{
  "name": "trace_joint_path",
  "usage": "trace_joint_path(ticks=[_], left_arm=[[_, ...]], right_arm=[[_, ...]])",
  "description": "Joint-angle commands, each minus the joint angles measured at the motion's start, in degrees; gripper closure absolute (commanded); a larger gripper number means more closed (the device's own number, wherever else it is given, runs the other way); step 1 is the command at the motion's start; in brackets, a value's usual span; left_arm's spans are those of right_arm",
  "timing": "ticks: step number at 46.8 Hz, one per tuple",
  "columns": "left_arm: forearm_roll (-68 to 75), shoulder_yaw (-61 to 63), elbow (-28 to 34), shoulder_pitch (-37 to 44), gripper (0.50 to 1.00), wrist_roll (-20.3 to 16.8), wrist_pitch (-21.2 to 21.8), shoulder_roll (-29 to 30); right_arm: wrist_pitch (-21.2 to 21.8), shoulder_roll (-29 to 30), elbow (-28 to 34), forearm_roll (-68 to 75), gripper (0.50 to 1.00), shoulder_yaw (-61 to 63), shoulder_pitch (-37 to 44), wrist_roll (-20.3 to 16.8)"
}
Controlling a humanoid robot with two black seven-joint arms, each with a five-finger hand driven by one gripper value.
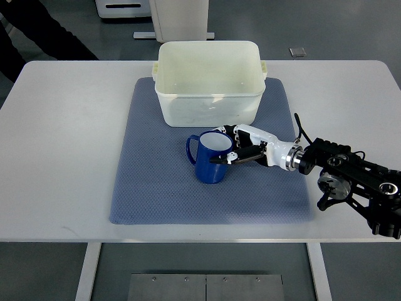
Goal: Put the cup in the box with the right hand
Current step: 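Close the right hand fingers around the blue mug, then lift the blue mug with the right hand above the tub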
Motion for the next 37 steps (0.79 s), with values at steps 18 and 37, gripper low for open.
trace_joint_path(ticks=[18, 37], left_arm=[[0.0, 0.0, 0.0, 0.0, 0.500, 0.0, 0.0, 0.0], [0.0, 0.0, 0.0, 0.0, 0.500, 0.0, 0.0, 0.0]], right_arm=[[0.0, -0.2, 0.2, 0.1, 1.000, 0.2, 0.1, 0.0], [0.2, -2.4, 1.0, 0.6, 1.000, 1.6, 1.2, 0.3]])
